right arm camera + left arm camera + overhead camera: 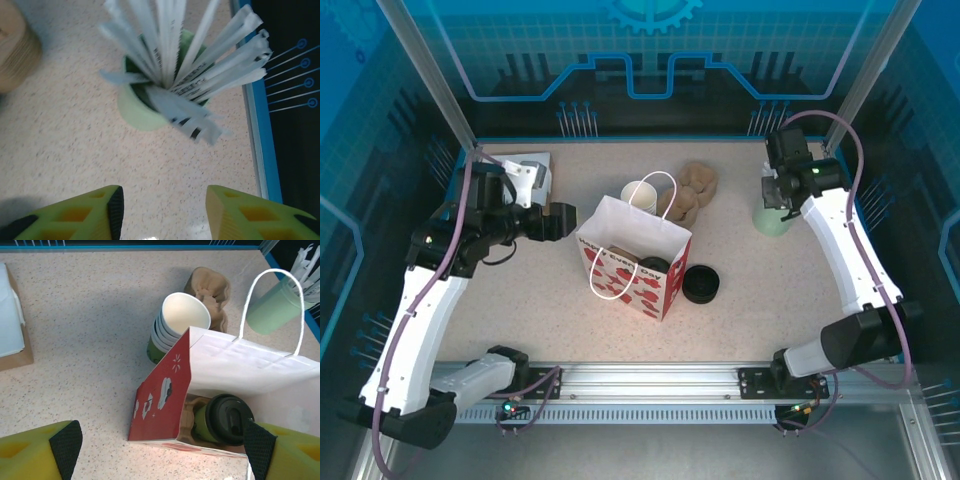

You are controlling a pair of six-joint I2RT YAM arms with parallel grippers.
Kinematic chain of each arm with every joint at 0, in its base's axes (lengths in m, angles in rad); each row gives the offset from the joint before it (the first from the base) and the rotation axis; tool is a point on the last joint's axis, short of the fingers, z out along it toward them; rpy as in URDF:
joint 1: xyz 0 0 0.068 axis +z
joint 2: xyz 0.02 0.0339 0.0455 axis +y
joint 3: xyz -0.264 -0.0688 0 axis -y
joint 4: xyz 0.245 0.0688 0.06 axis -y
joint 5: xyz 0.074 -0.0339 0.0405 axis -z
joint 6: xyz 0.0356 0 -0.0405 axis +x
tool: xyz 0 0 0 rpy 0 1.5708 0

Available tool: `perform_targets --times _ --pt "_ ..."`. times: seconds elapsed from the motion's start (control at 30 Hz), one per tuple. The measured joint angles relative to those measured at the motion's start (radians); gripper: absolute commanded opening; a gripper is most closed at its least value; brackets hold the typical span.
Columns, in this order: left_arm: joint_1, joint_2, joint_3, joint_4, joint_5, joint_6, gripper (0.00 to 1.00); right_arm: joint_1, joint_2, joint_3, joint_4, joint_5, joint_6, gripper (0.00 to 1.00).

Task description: Pack the takeout coffee

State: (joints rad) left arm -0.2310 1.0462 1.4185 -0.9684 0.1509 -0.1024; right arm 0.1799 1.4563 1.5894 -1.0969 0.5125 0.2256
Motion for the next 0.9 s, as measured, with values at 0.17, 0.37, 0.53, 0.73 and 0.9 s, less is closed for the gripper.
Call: perform_targets --times 0.17,0.37,0.53,0.73,0.9 --pt "0.000 0.000 -0.008 -0.001 -0.017 0.000 0.89 -0.049 0.056 0.000 0.074 -0.036 -0.009 0.45" --pt "0.000 0.002 -0.008 -0.001 -0.025 0.000 0.89 -0.079 0.129 0.000 0.114 -0.077 -0.010 0.45" --pt "0.000 0.002 -0.015 0.002 -0.028 0.001 0.89 -0.089 0.161 0.000 0.132 -0.079 -0.016 0.45" --pt "0.000 0.012 -0.016 0.002 -0.028 0.003 0.89 -0.103 0.184 0.000 0.147 -0.091 -0.028 0.36" --pt "0.000 0.018 -0.016 0.002 -0.028 0.004 0.89 -0.112 0.214 0.000 0.153 -0.095 -0.048 0.17"
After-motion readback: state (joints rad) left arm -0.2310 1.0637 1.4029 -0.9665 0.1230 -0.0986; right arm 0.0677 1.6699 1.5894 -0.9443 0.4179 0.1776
